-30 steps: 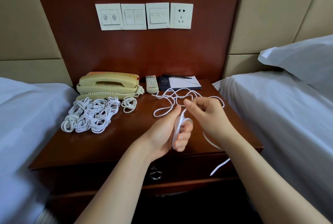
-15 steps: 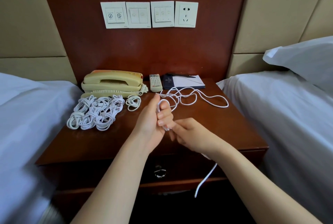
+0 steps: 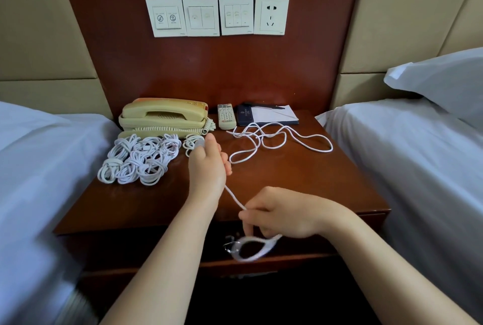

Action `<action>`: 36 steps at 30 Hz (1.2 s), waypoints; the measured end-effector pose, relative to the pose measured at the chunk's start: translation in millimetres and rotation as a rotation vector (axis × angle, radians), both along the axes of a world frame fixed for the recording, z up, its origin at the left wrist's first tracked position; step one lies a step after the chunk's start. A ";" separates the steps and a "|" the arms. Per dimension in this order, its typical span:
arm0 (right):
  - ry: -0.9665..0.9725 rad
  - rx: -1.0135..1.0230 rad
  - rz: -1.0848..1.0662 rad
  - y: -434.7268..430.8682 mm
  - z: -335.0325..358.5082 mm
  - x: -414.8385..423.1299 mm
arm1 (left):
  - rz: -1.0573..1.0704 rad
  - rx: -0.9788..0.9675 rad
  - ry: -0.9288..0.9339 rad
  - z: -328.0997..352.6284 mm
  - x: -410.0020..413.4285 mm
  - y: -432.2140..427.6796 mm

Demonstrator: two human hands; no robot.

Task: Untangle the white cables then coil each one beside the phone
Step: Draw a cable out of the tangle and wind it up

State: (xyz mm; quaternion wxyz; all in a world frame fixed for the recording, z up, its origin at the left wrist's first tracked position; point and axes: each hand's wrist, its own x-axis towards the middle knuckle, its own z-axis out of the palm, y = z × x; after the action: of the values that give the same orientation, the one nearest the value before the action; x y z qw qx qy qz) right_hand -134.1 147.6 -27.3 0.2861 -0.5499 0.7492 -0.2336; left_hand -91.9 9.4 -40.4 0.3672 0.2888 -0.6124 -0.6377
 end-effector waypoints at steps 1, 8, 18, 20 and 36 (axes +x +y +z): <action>0.011 -0.038 0.014 1.7 1.2 0.1 | 0.014 -0.043 -0.029 -1.5 0.3 -1.1; 0.219 -0.481 -0.274 14.9 -0.2 -28.9 | -0.332 -0.232 -0.308 -7.8 -0.2 10.6; 0.027 -0.603 -0.409 12.3 -17.5 -52.2 | -0.907 0.162 -0.357 -4.5 -2.2 23.3; -0.139 -0.657 -0.378 10.8 -18.8 -54.2 | -1.002 0.242 -0.321 -1.3 0.0 23.8; -0.193 -0.620 -0.237 -11.0 -30.1 -34.8 | -0.796 0.420 -0.079 0.3 11.4 30.0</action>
State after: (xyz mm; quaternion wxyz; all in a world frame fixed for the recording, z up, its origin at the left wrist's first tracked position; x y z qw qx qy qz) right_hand -168.9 136.6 -57.4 0.1458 -0.4951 0.6708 -0.5327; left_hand -80.5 39.4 -40.1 0.0029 0.1230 -0.5467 -0.8282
